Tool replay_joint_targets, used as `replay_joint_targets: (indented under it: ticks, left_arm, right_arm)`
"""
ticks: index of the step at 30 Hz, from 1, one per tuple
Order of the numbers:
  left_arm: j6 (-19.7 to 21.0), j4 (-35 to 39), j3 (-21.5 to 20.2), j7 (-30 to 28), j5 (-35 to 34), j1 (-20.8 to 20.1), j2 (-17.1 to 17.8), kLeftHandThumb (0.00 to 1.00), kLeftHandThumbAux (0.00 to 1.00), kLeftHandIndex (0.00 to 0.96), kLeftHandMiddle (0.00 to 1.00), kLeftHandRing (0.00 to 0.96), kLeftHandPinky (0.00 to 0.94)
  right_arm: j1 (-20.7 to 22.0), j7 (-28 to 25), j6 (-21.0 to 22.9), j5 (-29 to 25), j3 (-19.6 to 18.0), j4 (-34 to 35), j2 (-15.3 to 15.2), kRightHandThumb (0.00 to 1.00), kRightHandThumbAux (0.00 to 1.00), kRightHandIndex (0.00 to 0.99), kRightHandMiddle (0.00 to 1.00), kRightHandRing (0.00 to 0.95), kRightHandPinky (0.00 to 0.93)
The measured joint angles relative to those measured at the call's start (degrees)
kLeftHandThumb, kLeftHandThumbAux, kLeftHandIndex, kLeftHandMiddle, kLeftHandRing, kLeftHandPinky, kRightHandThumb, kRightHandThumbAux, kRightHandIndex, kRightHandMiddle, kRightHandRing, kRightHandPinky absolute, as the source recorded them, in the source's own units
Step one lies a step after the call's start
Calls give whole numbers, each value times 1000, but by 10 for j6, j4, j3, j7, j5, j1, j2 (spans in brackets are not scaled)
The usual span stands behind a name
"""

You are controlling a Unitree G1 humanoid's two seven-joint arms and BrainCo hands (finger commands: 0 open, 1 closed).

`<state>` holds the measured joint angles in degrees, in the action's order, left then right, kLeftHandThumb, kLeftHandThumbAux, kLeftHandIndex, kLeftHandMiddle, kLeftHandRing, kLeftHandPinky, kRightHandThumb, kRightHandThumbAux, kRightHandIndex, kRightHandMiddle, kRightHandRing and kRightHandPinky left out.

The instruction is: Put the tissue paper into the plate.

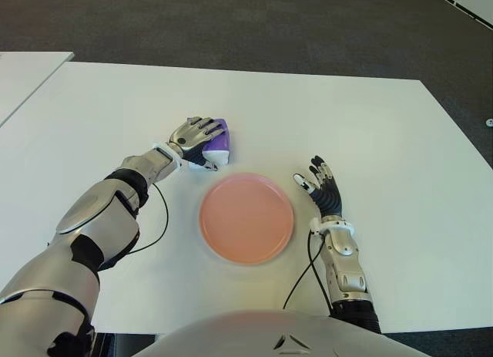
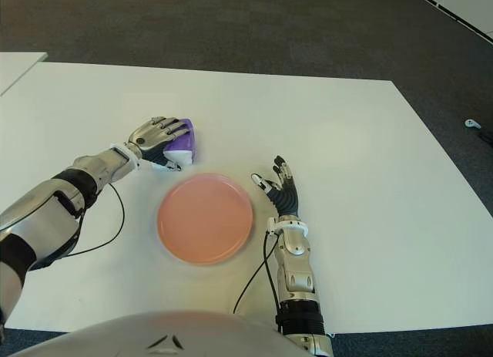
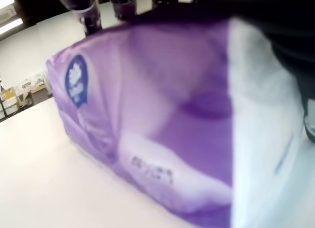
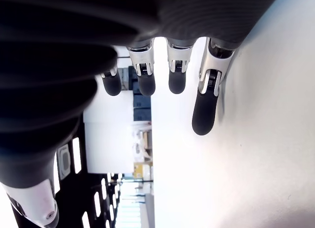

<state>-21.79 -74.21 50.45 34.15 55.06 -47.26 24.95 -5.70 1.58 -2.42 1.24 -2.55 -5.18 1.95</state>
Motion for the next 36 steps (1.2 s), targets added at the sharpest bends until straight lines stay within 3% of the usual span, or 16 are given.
replay_joint_targets:
  ticks: [1, 4, 15, 20, 27, 36]
  left_arm:
    - [2, -1, 1, 18, 1, 3, 0, 525, 659, 333, 464, 475, 530]
    - [13, -4, 6, 71, 6, 13, 0, 651, 687, 398, 574, 585, 624]
    - [54, -13, 40, 243, 27, 37, -2, 734, 698, 441, 772, 780, 823]
    - [62, -20, 49, 260, 31, 35, -6, 743, 698, 442, 842, 846, 874]
    - [64, -24, 44, 261, 28, 35, -13, 747, 697, 443, 870, 869, 863]
    - [26, -24, 13, 255, 0, 38, -18, 747, 698, 442, 863, 862, 821]
  right_arm:
    - [0, -1, 0, -1, 0, 0, 0, 88, 678, 26, 80, 55, 57]
    - [0, -2, 0, -5, 0, 1, 0, 91, 683, 25, 79, 55, 57]
    - [-2, -4, 0, -8, 0, 6, 0, 91, 685, 23, 75, 52, 56]
    - [-2, -4, 0, -9, 0, 6, 0, 88, 686, 21, 76, 54, 59]
    - [-3, -4, 0, -10, -2, 8, 0, 85, 681, 22, 79, 57, 58]
    - [-5, -4, 0, -10, -2, 10, 0, 89, 682, 24, 81, 58, 60]
